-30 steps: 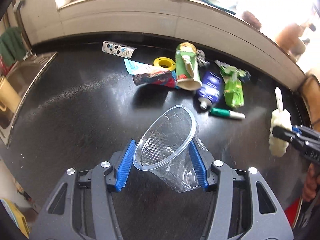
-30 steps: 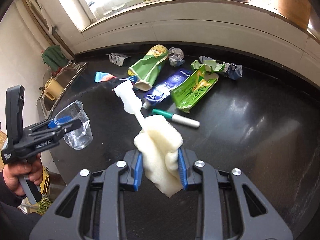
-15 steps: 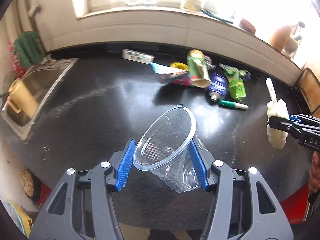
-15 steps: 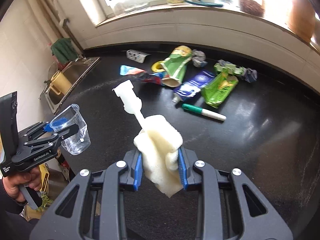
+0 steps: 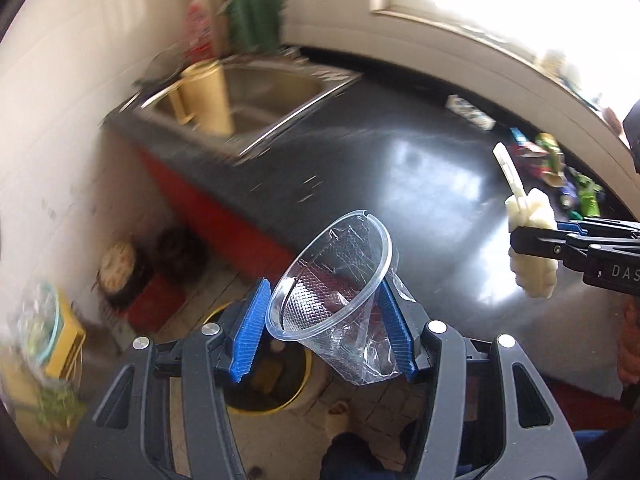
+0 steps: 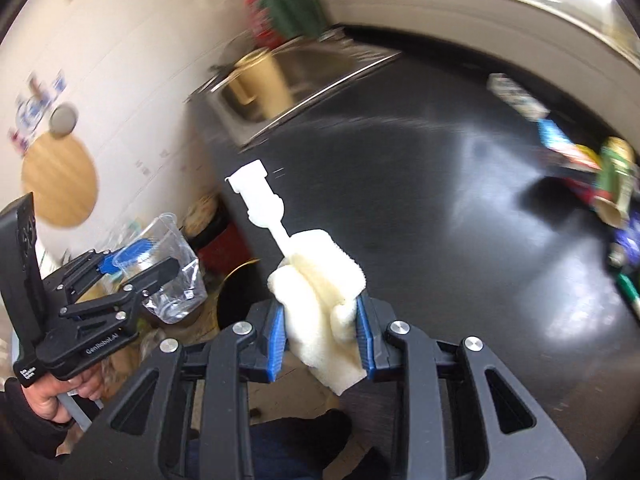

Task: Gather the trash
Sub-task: 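Carry cup and foam brush over the black bin and release both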

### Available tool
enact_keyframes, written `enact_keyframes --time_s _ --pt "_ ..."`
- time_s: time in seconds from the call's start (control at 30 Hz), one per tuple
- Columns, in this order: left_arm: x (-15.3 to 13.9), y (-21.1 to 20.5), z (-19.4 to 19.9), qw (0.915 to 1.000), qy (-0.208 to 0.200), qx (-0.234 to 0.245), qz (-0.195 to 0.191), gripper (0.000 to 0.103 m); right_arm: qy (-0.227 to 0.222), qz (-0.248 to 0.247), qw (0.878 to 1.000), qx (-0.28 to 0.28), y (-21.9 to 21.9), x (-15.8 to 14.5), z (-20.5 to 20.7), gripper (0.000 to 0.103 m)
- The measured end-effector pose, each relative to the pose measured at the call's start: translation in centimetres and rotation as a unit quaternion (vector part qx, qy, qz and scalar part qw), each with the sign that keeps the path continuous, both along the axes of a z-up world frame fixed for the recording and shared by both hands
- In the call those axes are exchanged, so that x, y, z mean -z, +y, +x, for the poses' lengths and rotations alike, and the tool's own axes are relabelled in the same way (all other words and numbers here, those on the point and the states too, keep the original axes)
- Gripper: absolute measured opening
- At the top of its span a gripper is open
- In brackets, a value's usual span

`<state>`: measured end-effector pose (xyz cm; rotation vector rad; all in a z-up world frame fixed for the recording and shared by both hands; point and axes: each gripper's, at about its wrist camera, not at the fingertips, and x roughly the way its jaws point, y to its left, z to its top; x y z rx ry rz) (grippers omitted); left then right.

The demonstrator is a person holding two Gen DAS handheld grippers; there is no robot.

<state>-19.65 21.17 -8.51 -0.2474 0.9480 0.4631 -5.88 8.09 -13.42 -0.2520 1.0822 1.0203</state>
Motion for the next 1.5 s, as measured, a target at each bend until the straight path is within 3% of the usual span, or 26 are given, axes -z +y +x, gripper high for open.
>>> enact_keyframes --time_s 0.23,0.47,0.63,0.93,1.0,1.07,1.2,1.5 --pt "5.9 6.6 -7.6 0.9957 0.024 -0.079 -0.041 0.054 0.040 -0.045 0.994 -0.093 10.4 5.5 -6.6 0.030" --pt "12.6 10.8 -9.8 0.9926 0.055 -0.087 -0.064 0.054 0.076 -0.105 0.986 -0.102 17.0 11.5 -8.8 0.031" --pt "16.1 12.7 -9.9 0.9891 0.061 -0.100 -0.089 0.054 0.086 -0.136 0.981 -0.107 19.3 14.2 -9.2 0.032" --pt "17.6 14.2 -9.7 0.9873 0.057 -0.109 -0.101 0.056 0.088 -0.149 0.978 -0.114 20.8 14.8 -8.8 0.034" --pt "17.5 14.3 -9.6 0.9872 0.055 -0.110 -0.102 0.059 0.084 -0.150 0.978 -0.117 21.4 14.8 -8.9 0.038" --pt "17.4 14.4 -9.6 0.9872 0.054 -0.111 -0.101 0.068 0.075 -0.150 0.979 -0.117 22.0 14.8 -8.9 0.053" --pt "17.5 14.3 -9.4 0.9879 0.060 -0.107 -0.095 0.076 0.078 -0.144 0.980 -0.115 21.9 14.5 -8.5 0.059" --pt "17.0 14.4 -9.3 0.9883 0.063 -0.103 -0.093 0.081 0.086 -0.137 0.980 -0.117 21.9 14.3 -8.5 0.076"
